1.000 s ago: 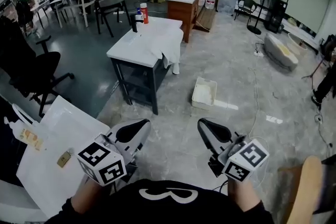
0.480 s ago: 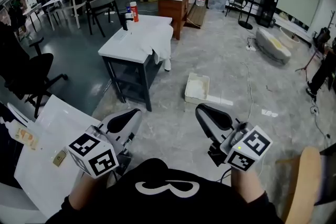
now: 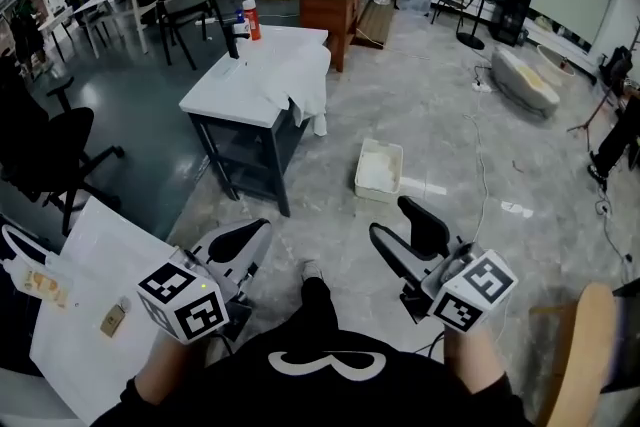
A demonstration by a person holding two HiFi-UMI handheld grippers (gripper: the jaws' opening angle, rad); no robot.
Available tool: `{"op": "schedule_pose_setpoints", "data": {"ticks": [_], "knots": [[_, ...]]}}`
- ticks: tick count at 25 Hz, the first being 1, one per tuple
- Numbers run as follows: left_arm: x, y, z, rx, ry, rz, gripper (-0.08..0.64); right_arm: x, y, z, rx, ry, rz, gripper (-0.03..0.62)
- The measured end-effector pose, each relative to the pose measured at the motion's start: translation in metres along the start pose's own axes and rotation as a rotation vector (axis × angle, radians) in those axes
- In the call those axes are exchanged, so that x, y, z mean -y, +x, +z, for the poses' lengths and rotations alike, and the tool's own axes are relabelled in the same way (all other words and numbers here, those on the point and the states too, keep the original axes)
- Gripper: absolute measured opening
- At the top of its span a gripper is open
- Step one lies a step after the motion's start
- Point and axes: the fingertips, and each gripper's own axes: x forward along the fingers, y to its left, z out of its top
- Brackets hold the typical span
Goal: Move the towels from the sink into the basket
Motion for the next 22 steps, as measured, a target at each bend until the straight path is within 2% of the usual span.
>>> {"op": "schedule_pose_setpoints", "data": {"ticks": [3, 9, 13, 17, 22], "knots": [[-0.028, 0.03, -0.005, -0.012, -0.028, -0.018, 0.006, 0.024, 0.025, -0.019, -0.045, 0.001, -0.01, 0.279], [-0.105, 0.096, 0.004, -0.035, -0.062, -0.017, 0.006, 0.093, 0.101, -0.033, -0.103, 0.005, -0.01, 0.291], [-0.178, 0.153, 0.015, -0.07, -0.105, 0.005, 0.006, 0.158, 0.169, -0.043, -0.149, 0.018, -0.029, 0.299], [-0.254, 0.21, 0.035, -0.056, -0.226, 0.017, 0.006, 0.221, 0.247, -0.054, -0.201, 0.046, -0.019, 0.307], [-0.336, 0.261, 0.061, -0.024, -0.262, 0.036, 0.006, 0.281, 0.345, -0.073, -0.294, 0.035, 0.002, 0.308]]}}
